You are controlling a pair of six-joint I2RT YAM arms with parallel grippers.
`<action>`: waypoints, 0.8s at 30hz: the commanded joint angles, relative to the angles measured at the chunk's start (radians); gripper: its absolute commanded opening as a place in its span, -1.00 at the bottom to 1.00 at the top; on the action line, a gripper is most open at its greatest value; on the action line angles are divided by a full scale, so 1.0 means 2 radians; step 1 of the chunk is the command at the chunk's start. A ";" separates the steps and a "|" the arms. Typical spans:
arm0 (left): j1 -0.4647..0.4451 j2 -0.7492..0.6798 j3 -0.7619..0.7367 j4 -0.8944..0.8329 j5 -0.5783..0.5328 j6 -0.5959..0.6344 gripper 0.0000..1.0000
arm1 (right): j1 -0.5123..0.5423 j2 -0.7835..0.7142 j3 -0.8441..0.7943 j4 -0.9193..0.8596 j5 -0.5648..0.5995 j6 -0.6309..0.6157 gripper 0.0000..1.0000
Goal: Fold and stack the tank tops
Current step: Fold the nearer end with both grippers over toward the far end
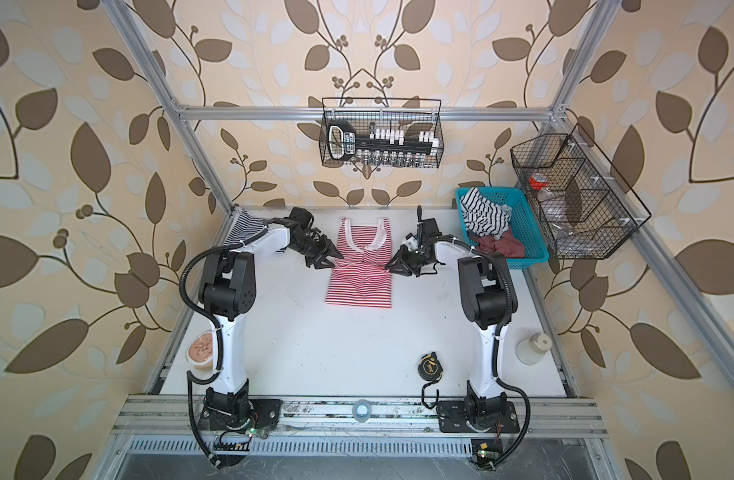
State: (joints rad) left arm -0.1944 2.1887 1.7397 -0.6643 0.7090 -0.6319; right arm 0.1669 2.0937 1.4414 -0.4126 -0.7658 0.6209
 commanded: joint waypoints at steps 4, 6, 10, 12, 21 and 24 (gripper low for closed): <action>0.015 0.000 0.066 0.011 0.018 -0.016 0.01 | -0.021 -0.053 -0.018 0.049 0.006 0.028 -0.43; 0.022 -0.007 0.076 0.008 0.012 -0.015 0.01 | -0.021 -0.071 -0.020 0.039 0.014 0.021 -0.41; 0.033 -0.040 0.072 -0.018 -0.023 0.002 -0.04 | -0.012 -0.104 -0.039 0.020 0.027 0.002 -0.39; 0.032 -0.066 0.041 -0.016 -0.037 0.005 -0.13 | -0.002 -0.119 -0.054 0.017 0.031 -0.005 -0.44; 0.016 -0.174 -0.145 -0.014 -0.051 0.038 -0.57 | 0.066 -0.143 -0.114 -0.032 0.079 -0.053 -0.45; 0.009 -0.203 -0.206 -0.007 -0.055 0.039 -0.29 | 0.075 -0.161 -0.151 -0.036 0.115 -0.056 -0.38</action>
State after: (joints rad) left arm -0.1631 1.8542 1.3998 -0.6586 0.6178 -0.5861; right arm 0.3153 1.8175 1.1912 -0.4305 -0.6235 0.5491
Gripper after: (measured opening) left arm 0.339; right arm 0.307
